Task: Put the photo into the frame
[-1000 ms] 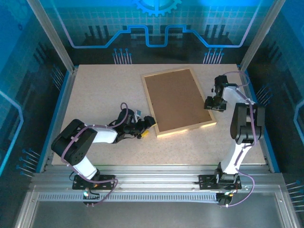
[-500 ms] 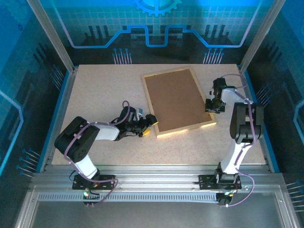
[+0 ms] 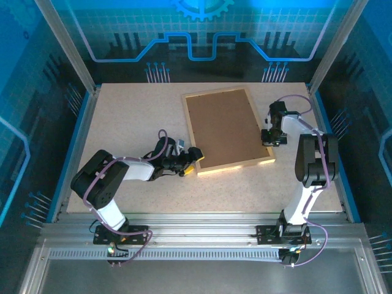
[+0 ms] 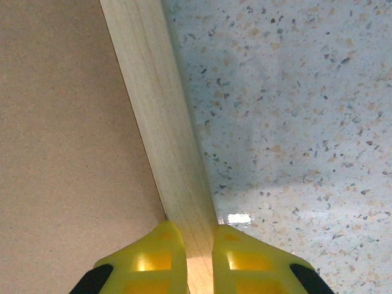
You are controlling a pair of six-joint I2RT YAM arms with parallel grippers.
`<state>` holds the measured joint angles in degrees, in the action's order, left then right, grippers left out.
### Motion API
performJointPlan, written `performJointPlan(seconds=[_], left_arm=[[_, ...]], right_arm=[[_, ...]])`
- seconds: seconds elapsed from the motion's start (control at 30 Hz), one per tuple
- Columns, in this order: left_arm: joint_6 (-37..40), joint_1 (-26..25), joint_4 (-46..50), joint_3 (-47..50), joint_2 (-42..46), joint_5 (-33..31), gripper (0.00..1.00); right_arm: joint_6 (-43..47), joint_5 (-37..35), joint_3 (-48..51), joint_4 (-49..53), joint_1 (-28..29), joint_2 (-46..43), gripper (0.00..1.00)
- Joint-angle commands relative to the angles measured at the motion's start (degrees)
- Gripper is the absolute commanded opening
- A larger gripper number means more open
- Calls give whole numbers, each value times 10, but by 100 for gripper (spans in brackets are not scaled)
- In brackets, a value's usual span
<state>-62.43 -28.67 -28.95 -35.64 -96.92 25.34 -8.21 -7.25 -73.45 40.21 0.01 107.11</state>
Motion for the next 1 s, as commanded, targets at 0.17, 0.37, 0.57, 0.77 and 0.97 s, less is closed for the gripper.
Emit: performJointPlan(seconds=[0.17, 0.37, 0.57, 0.77, 0.97], left_arm=[[23, 3, 2, -3, -18, 0, 90], [25, 3, 1, -1, -20, 2, 91], [24, 3, -1, 3, -16, 2, 91], [35, 44, 10, 13, 8, 7, 92], [79, 98, 81, 12, 68, 0, 97]], right_arm=[[11, -4, 15, 39, 19, -36, 0], [24, -11, -7, 57, 17, -51, 0], [25, -2, -21, 65, 25, -53, 0], [39, 27, -19, 76, 125, -83, 7], [84, 45, -54, 97, 273, -73, 19]])
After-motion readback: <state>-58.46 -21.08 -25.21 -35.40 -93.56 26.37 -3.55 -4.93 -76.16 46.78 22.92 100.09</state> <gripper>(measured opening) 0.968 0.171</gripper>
